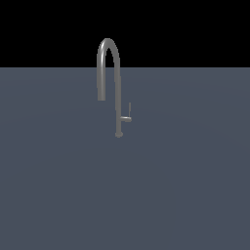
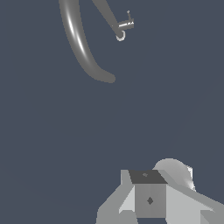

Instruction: Turn on the faucet by rotating a designated handle.

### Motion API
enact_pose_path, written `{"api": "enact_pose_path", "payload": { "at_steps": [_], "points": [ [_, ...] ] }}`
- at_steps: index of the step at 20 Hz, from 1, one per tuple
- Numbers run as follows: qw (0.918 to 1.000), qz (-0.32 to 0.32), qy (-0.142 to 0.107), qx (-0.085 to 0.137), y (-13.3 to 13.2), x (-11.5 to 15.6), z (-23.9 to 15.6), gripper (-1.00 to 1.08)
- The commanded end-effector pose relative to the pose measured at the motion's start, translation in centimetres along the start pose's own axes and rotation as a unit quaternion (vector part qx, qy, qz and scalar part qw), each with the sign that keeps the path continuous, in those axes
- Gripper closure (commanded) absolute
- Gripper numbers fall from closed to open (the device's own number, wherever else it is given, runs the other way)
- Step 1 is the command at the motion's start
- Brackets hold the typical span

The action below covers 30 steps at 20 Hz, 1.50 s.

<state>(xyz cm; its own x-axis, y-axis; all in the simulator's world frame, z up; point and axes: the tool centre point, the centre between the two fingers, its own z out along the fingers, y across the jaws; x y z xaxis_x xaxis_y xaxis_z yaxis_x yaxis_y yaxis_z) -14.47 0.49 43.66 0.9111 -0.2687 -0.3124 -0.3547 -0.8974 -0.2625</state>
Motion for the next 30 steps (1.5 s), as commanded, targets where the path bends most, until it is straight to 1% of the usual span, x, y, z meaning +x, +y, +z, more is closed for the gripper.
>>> {"api": "enact_pose_path", "payload": {
  "at_steps": [1, 5, 9, 13, 16, 19, 23, 27, 30],
  "points": [
    [0.9994, 0.023, -0.017, 0.022, -0.3, 1.7, 0.3, 1.08],
    [0.9956, 0.058, -0.044, 0.059, -0.8, 4.3, 0.8, 1.08],
    [0.9882, 0.095, -0.072, 0.096, -1.0, 7.1, 1.4, 1.08],
    [0.9769, 0.132, -0.101, 0.134, -1.1, 9.8, 2.2, 1.08],
    [0.9657, 0.160, -0.123, 0.164, -1.1, 12.0, 2.9, 1.08],
    [0.9518, 0.189, -0.145, 0.193, -1.0, 14.1, 3.8, 1.08],
    [0.9290, 0.227, -0.175, 0.234, -0.8, 16.9, 5.1, 1.08],
    [0.9017, 0.265, -0.205, 0.273, -0.5, 19.6, 6.6, 1.08],
    [0.8781, 0.293, -0.227, 0.302, -0.1, 21.6, 7.9, 1.08]
  ]
}}
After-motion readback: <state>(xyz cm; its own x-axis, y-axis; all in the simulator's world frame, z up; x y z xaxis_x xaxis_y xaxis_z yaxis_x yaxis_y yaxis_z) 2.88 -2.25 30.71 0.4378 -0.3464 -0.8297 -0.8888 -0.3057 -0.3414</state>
